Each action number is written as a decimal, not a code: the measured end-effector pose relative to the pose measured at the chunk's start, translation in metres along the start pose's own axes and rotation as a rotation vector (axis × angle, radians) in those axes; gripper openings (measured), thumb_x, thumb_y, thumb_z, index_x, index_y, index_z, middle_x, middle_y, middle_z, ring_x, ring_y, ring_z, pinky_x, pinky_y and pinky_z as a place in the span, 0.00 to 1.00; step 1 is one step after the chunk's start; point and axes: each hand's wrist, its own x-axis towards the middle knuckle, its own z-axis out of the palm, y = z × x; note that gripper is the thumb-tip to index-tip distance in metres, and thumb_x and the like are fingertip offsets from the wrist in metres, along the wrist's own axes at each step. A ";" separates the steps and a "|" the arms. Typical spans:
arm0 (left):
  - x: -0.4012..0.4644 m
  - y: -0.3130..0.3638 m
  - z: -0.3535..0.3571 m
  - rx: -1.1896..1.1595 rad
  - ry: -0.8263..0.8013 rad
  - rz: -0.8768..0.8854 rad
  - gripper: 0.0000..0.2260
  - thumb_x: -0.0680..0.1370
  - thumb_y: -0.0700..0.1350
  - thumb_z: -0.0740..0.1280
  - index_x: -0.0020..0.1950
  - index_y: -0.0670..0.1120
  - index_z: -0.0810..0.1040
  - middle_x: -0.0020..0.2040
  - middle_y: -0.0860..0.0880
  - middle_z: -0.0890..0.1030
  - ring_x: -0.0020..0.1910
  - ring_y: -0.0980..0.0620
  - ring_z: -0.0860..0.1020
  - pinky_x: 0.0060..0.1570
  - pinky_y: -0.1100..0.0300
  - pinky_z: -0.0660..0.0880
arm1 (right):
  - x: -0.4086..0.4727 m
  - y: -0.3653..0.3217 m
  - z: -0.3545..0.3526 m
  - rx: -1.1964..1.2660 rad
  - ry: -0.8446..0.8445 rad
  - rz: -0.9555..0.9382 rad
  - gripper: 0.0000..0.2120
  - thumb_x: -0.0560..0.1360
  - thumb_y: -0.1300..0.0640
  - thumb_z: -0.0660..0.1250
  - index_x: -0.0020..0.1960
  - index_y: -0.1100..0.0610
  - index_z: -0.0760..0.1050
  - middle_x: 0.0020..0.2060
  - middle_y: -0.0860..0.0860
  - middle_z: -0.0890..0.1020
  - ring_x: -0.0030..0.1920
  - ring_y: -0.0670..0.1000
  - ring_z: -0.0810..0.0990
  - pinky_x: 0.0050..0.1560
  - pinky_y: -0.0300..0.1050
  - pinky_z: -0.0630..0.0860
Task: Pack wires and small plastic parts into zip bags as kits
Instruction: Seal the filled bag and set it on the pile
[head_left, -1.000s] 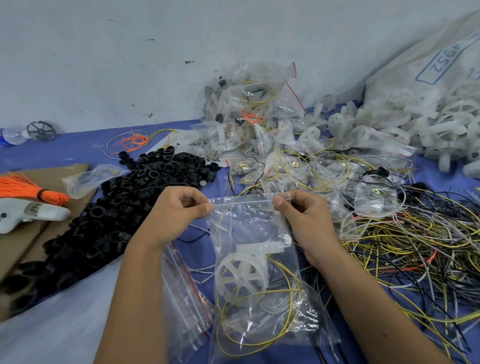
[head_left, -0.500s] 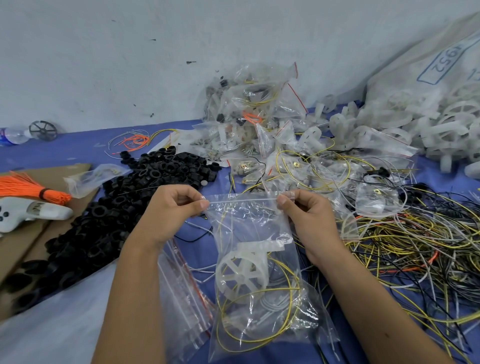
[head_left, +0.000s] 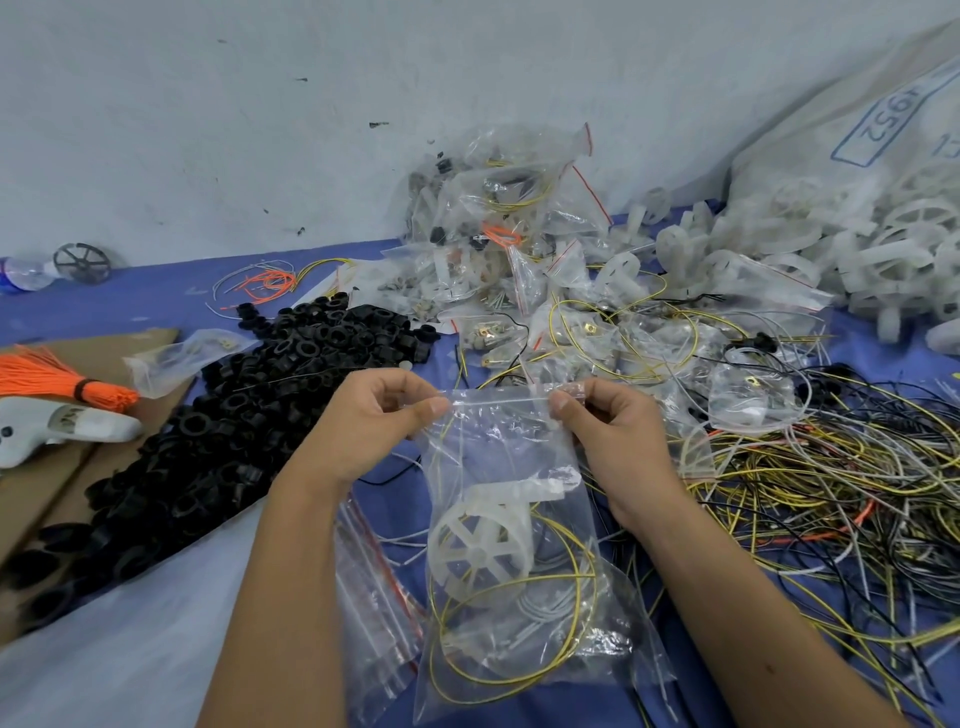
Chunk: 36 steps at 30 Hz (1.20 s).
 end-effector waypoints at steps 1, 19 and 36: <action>-0.001 0.001 0.003 0.022 -0.020 -0.002 0.05 0.71 0.48 0.77 0.37 0.49 0.85 0.36 0.47 0.85 0.35 0.52 0.81 0.40 0.64 0.78 | 0.000 0.000 0.000 0.001 0.000 0.000 0.07 0.78 0.58 0.72 0.44 0.62 0.82 0.35 0.57 0.79 0.34 0.50 0.74 0.33 0.42 0.73; 0.001 0.005 0.008 0.046 -0.007 0.032 0.07 0.69 0.43 0.80 0.43 0.42 0.85 0.41 0.47 0.87 0.42 0.53 0.84 0.46 0.60 0.80 | 0.000 0.001 0.000 0.022 -0.009 -0.024 0.07 0.77 0.60 0.73 0.40 0.57 0.82 0.28 0.46 0.79 0.27 0.42 0.72 0.28 0.34 0.69; 0.012 0.023 0.035 0.377 -0.126 0.127 0.05 0.72 0.46 0.80 0.44 0.52 0.86 0.41 0.54 0.85 0.43 0.54 0.82 0.46 0.62 0.78 | -0.002 0.001 0.002 -0.029 -0.099 -0.081 0.04 0.74 0.61 0.76 0.41 0.60 0.84 0.34 0.61 0.82 0.34 0.50 0.77 0.36 0.52 0.76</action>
